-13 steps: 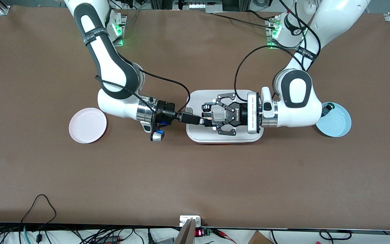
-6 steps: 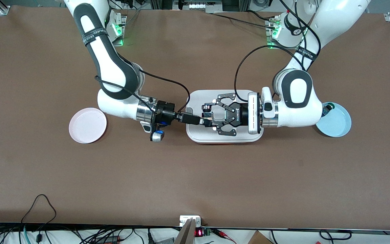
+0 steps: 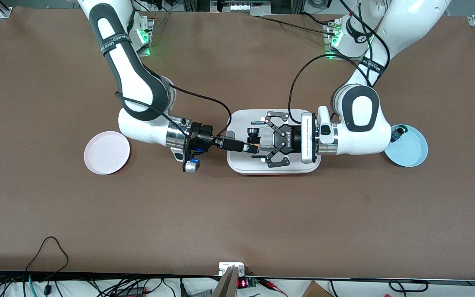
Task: Transfer orange switch to right arm and place
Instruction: 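Open the left gripper and pull the right gripper away with the switch, then move the switch over the white plate while the left gripper withdraws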
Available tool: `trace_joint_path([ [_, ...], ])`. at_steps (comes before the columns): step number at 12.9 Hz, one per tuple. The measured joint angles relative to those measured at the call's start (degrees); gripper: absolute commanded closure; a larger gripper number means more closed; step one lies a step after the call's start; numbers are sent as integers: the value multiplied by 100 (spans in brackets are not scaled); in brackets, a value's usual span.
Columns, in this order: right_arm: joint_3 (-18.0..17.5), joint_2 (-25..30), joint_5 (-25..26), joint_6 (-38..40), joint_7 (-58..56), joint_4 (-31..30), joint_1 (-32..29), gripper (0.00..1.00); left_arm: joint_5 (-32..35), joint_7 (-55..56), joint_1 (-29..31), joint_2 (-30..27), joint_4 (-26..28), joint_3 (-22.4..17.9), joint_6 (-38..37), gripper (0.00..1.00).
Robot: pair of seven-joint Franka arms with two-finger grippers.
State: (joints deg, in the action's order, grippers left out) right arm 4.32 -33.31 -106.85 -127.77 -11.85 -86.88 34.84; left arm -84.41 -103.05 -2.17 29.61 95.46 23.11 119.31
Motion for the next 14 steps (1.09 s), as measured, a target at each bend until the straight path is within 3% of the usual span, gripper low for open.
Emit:
trace_joint_path([
  [6, 47, 11, 199, 477, 8, 19, -324, 100, 0, 269, 53, 0, -3, -6, -87, 0],
  [8, 55, 12, 620, 936, 103, 25, -631, 100, 82, 603, 94, -25, -12, -29, -337, 0],
  [14, 98, 119, 2523, 2711, 223, 99, -1796, 100, 2016, 3227, 351, -663, -96, -41, -1282, 0],
])
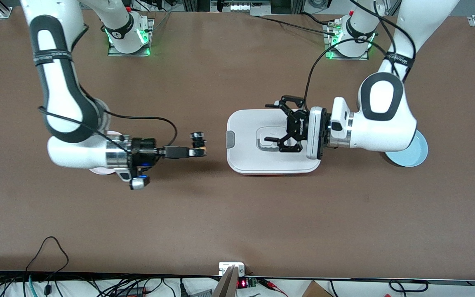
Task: Transfer orange switch to right arm and place
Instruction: 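Move the switch over the white plate while the left gripper withdraws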
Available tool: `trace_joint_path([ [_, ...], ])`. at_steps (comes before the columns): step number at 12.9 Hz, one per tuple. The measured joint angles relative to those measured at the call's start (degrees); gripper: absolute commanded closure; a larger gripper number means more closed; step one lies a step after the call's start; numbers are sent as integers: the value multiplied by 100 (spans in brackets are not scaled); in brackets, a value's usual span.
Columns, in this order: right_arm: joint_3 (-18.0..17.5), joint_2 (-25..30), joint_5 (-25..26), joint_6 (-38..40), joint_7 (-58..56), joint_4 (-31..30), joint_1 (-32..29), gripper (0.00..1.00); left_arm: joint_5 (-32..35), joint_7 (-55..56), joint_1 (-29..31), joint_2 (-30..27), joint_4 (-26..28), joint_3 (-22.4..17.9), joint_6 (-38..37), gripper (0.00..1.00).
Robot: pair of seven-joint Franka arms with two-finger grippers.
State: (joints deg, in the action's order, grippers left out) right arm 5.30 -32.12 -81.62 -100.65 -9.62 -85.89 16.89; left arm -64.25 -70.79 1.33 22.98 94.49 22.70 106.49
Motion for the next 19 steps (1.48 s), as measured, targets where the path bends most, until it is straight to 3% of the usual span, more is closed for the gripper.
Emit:
trace_joint_path([
  [4, 7, 65, 1752, 1016, 10, 390, -741, 100, 637, 1587, 169, -471, -70, -25, -813, 0],
  [7, 4, 67, 3258, 1392, -15, 637, -1155, 100, 1998, 2914, 442, -602, -627, -33, -1775, 0],
  [11, -8, 70, 5462, 1366, -243, 755, -1214, 100, 3478, 4660, 605, -658, -1450, -37, -2766, 0],
  [15, -43, 26, 7040, 439, -319, 568, -1165, 100, 5381, 5228, 515, -1339, -1434, -163, -2767, 0],
  [19, -74, 245, 7750, -1409, -323, -694, -987, 100, 6234, 6247, -44, -2270, -575, -1392, -2010, 0],
])
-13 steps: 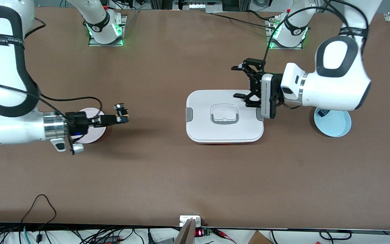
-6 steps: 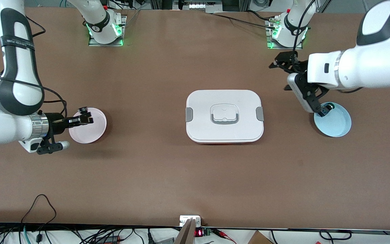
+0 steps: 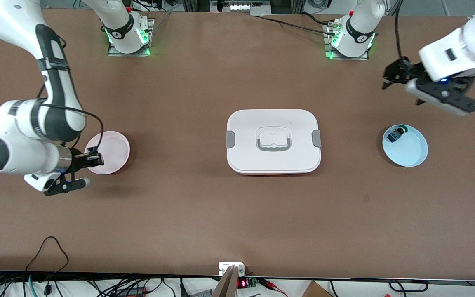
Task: Transfer orange switch to right arm and place
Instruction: 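Move the switch over the white plate while the left gripper withdraws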
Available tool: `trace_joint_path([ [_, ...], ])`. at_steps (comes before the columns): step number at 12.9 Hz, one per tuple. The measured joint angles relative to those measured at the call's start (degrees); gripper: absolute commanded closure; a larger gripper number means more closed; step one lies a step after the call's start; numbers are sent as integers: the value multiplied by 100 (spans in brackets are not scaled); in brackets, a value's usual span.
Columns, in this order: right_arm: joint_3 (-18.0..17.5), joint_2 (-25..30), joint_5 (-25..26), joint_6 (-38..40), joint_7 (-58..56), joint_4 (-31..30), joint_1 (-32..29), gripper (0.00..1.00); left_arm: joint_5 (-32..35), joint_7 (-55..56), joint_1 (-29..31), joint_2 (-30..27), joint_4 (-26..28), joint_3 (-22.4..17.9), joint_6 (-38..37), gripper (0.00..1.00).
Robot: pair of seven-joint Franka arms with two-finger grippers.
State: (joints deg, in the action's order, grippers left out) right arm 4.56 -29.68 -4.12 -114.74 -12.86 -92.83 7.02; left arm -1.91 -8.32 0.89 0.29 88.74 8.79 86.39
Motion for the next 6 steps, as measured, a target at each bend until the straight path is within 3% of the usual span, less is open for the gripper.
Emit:
trace_joint_path([
  [3, 0, 269, 103, -1504, -11, -1303, 39, 100, 187, 814, -295, -330, 536, -521, 424, 0],
  [6, 11, 350, 106, -2373, -27, -2107, 10, 99, 187, 822, -512, -363, 682, -1191, 451, 0],
])
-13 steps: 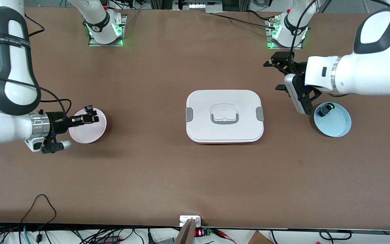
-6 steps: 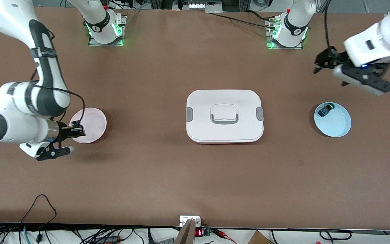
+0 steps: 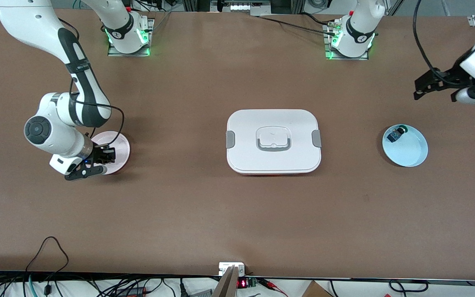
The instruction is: Transfer orange switch to right arm and place
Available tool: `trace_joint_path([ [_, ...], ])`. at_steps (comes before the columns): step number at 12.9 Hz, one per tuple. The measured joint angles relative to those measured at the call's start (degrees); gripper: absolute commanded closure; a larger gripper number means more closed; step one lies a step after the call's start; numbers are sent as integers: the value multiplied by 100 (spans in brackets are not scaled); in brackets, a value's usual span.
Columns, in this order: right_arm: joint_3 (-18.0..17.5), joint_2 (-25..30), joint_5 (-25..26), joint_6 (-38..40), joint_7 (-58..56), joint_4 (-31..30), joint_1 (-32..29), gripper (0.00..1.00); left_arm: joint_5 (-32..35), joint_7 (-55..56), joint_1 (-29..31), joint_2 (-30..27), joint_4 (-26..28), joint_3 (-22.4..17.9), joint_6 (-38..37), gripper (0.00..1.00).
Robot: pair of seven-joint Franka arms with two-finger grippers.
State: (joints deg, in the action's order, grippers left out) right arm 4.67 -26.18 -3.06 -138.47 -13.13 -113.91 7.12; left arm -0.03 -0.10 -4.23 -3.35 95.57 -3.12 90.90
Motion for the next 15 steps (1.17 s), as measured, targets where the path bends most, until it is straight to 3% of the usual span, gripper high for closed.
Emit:
trace_joint_path([
  [1, 5, -1, 0, -206, -4, -167, -22, 96, 0, 0, -35, 2, 34, -46, -66, 0],
  [2, 12, -2, 0, -367, -8, -315, -43, 82, 0, 0, -76, 10, 72, -44, -180, 0],
  [3, 17, -4, 0, -477, -10, -427, -74, 37, 0, 2, -121, 27, 87, -33, -242, 0],
  [4, 17, -7, 0, -526, -14, -484, -106, 0, 0, 2, -148, 45, 88, -21, -258, 0],
  [9, 17, 155, 0, -428, -17, -162, -161, 0, 1, 4, -198, 84, 88, 35, -262, 0],
  [12, 7, 724, 0, 435, -17, 268, -146, 0, 30, 4, -199, 89, 88, 42, -261, 0],
  [15, -7, 1475, 0, 1816, 62, 757, -28, 0, 248, 39, -206, 100, 62, 194, -253, 0],
])
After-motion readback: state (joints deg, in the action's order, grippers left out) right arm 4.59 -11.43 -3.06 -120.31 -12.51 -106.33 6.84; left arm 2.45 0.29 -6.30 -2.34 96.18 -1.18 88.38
